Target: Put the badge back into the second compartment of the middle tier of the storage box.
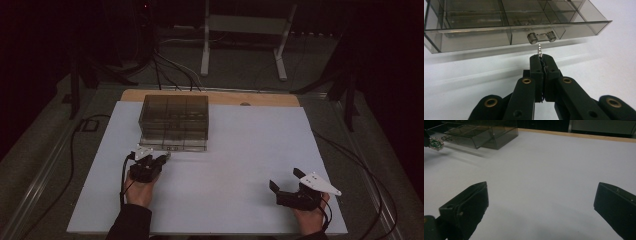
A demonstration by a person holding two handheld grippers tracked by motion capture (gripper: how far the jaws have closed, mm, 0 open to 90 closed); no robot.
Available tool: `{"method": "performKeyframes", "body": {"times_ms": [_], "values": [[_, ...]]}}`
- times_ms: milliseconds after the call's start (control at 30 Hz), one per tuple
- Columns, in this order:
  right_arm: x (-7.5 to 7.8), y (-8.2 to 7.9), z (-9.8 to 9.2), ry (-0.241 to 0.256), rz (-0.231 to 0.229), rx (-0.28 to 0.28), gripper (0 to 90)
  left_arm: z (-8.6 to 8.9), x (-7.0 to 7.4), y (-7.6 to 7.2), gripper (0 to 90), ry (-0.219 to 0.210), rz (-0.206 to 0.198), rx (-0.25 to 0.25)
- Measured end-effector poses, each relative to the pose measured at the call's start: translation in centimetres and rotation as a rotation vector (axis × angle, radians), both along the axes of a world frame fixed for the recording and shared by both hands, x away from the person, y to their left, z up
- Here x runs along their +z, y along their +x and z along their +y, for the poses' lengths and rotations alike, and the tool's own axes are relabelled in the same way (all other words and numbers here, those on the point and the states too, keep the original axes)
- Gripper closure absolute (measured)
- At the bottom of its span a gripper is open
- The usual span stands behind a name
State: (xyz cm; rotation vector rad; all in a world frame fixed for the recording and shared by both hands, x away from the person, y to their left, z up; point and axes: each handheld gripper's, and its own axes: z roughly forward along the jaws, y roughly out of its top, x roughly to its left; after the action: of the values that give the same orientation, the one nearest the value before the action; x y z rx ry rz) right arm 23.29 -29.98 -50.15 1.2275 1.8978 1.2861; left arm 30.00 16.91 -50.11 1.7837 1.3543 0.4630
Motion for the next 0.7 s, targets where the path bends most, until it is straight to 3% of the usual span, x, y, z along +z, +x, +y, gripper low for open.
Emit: {"method": "performKeyframes", "body": {"times_ms": [700], "values": [[0.0, -0.1, -0.1, 0.002, -0.001, 0.0, 0.0, 1.3, 1.5, -0.9, 89.5, -0.044, -0.056, 0.01]]}}
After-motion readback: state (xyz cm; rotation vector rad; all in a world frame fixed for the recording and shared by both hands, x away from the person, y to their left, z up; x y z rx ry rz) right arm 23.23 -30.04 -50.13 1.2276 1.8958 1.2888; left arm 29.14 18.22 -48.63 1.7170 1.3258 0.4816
